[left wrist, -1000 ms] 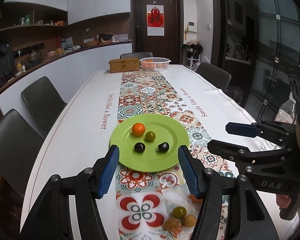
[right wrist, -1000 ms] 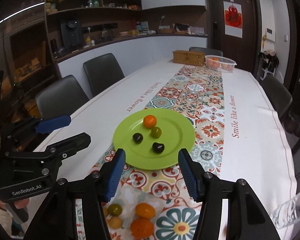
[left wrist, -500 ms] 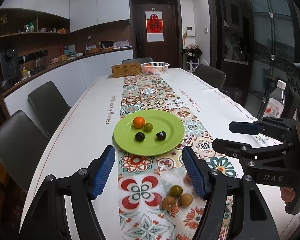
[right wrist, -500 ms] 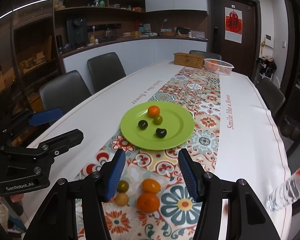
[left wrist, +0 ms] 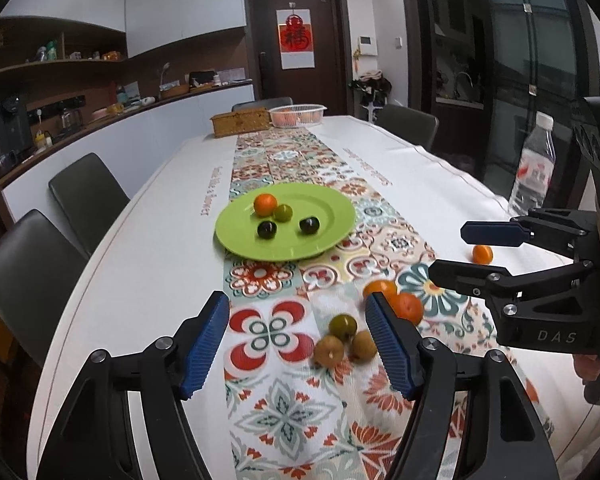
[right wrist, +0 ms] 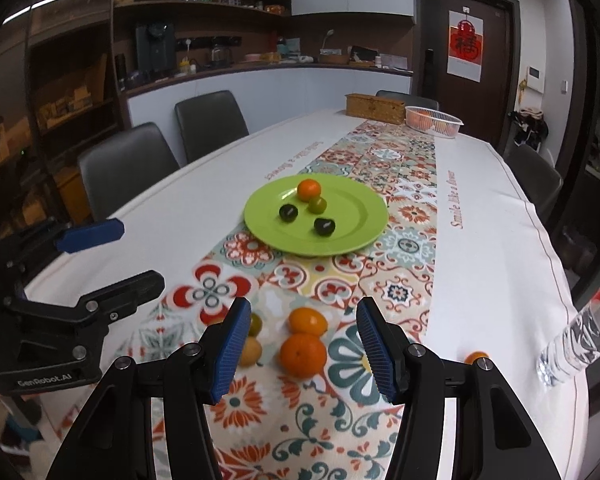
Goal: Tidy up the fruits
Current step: 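Withdraw both tools from the plate back toward the remaining fruits, then close the left gripper around a brown round fruit while the right gripper grasps the large orange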
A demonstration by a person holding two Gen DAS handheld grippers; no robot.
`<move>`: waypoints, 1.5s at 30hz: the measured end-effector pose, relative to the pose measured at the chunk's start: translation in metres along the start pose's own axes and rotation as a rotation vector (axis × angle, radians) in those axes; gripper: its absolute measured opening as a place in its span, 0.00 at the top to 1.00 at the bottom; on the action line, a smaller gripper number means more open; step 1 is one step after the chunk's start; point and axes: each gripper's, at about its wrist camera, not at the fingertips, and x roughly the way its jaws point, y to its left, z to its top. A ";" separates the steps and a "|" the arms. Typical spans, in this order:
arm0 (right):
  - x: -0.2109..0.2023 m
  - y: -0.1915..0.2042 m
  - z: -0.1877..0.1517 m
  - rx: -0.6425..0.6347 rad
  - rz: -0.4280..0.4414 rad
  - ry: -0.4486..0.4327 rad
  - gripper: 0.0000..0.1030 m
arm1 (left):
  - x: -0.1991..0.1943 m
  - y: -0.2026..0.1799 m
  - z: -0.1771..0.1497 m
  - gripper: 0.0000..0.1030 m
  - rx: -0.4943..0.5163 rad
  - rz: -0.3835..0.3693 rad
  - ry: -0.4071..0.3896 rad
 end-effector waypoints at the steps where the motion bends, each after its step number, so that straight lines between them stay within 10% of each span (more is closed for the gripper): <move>1: 0.001 0.001 -0.003 -0.005 -0.002 0.008 0.46 | 0.001 0.000 -0.004 0.32 0.004 -0.002 0.006; 22: 0.045 0.009 -0.041 -0.074 -0.030 0.140 0.46 | 0.052 -0.006 -0.044 0.33 0.096 -0.104 0.110; 45: 0.077 -0.001 -0.040 -0.012 0.014 0.199 0.46 | 0.094 -0.005 -0.042 0.62 0.095 -0.182 0.220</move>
